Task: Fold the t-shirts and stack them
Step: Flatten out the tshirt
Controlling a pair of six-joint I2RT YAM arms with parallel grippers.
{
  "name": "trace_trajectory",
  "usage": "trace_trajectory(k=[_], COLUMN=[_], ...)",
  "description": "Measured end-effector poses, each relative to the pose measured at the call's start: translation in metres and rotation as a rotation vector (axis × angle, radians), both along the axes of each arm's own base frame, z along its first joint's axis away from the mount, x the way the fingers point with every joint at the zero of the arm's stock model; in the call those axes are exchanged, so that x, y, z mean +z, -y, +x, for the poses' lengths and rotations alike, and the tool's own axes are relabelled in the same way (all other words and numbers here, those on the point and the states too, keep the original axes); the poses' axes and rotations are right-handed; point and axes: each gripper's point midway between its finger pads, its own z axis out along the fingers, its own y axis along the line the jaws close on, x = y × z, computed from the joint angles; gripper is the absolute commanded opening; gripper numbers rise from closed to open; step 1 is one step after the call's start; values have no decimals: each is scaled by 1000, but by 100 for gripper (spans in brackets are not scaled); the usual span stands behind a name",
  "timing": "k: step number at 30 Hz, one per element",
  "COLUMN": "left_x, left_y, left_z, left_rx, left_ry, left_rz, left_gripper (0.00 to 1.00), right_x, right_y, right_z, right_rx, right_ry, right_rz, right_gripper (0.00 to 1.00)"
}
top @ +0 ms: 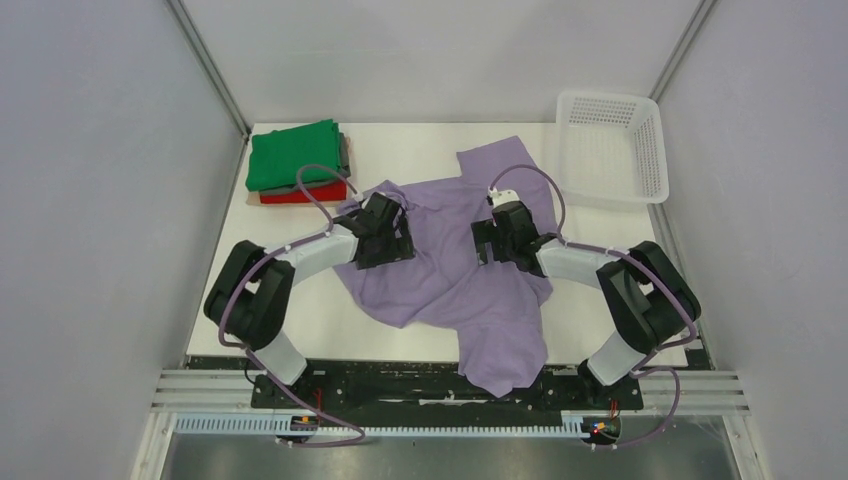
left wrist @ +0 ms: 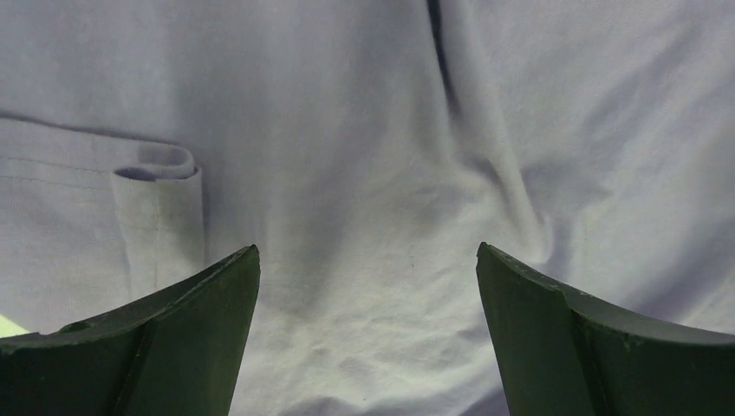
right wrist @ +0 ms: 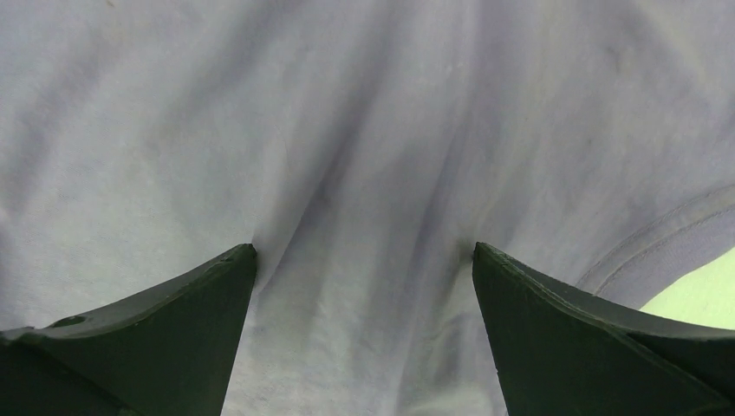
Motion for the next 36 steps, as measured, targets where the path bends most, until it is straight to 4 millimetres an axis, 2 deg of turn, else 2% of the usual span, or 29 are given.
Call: trace_trajectory(k=[3,6,10,13,18,23,28,32,34,36], left_x=[-2,-6,-9,-12,-3,19,19,11,6,2], left_y=[-7,-27,-64,-92,-120,-129,-124,-118,-117,-119], left_z=[-2,-10,-42,-73,-104,-108,-98,-87,-81,-77], left_rx=[19,71,170,245,340,408,421,430,446,462], left_ry=[-3,-20,-50,-87,-121,-46,-19,-13,-11,-22], left_rz=[35,110,201,245,298,262,237,230,238,260], left_gripper=[100,100,100,100,100,100,99,69,62,50], right_x=[-6,-6,-7,-8,-8,-8,-9,-8,-8,-8], right_y=[2,3,6,8,9,9,9,10,10,10], right_z=[-4,-4,-3,-2,-1,-1,-2,-3,-3,-3], right_rx=[-7,-15,-28,-37,-45,-50,-53,-53,-54,-53], right_ry=[-10,-5,3,6,7,5,8,10,10,10], right_rz=[0,2,-8,-6,-1,4,10,10,10,10], right_gripper=[98,98,98,98,98,98,98,98,98,98])
